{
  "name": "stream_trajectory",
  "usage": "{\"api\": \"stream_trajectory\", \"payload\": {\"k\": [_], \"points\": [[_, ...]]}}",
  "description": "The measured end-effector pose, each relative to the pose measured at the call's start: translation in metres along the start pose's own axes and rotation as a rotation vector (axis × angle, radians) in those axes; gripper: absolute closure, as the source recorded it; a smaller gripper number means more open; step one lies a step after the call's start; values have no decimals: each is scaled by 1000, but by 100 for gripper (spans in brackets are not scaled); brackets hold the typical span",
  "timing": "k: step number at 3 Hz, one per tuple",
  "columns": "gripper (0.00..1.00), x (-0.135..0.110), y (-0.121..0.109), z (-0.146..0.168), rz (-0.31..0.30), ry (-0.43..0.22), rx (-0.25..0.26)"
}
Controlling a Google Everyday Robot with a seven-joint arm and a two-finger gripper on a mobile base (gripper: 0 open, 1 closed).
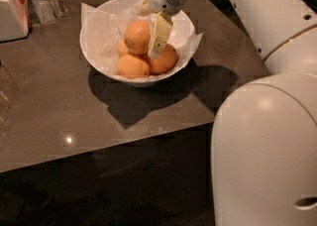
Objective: Pick orange from white bowl
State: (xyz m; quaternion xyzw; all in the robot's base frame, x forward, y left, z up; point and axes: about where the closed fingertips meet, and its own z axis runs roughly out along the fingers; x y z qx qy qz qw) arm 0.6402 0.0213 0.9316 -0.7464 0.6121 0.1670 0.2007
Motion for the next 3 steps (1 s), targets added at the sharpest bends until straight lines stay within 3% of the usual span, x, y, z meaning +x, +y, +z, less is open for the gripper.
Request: {"api": "stream_trajectory", "payload": {"k": [1, 3], "points": [[0, 2, -1, 11, 24, -27, -20], [42, -1, -8, 14, 23, -38, 2]]}}
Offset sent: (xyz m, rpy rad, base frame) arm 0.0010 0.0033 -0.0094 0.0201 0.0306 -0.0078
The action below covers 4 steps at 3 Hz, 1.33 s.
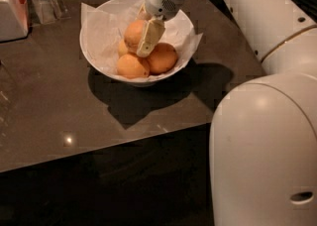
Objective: Pick orange from white bowl
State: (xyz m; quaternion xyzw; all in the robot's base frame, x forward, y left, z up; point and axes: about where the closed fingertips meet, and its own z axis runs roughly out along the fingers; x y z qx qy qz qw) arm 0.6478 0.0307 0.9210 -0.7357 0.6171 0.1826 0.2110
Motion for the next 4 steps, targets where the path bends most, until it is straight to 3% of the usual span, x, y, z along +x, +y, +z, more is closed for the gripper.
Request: {"api": "stream_trajectory", "payload": {"k": [1, 2, 3, 4], "points": [[65, 0, 0, 0, 0, 0, 0], [89, -11, 0, -9, -26, -37, 48], [100, -30, 25, -47, -85, -100, 171], [100, -42, 45, -66, -102, -131, 231]]}}
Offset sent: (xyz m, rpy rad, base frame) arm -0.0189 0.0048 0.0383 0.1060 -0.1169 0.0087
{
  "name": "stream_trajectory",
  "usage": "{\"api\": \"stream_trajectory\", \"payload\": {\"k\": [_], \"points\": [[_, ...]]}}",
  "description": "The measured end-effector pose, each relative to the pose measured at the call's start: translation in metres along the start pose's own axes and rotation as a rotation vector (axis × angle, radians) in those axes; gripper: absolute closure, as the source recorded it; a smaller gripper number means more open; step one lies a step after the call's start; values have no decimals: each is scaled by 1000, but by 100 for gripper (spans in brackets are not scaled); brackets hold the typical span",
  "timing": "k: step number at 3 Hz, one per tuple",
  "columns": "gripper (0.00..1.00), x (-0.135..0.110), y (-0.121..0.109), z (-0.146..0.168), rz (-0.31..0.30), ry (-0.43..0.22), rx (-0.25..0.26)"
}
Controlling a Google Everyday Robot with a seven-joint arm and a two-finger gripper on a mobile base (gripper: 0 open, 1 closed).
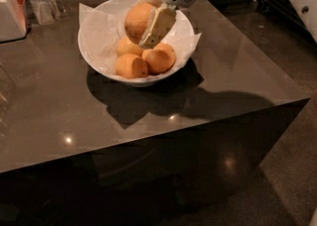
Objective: Pick orange from white bowl
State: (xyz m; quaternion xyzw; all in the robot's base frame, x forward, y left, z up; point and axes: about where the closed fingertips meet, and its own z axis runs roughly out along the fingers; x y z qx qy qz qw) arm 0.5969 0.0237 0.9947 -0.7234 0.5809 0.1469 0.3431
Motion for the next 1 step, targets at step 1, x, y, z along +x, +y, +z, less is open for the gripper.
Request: {"api": "stream_trajectory", "payload": {"k": [1], "points": [[100, 0, 0, 0, 0, 0, 0]]}}
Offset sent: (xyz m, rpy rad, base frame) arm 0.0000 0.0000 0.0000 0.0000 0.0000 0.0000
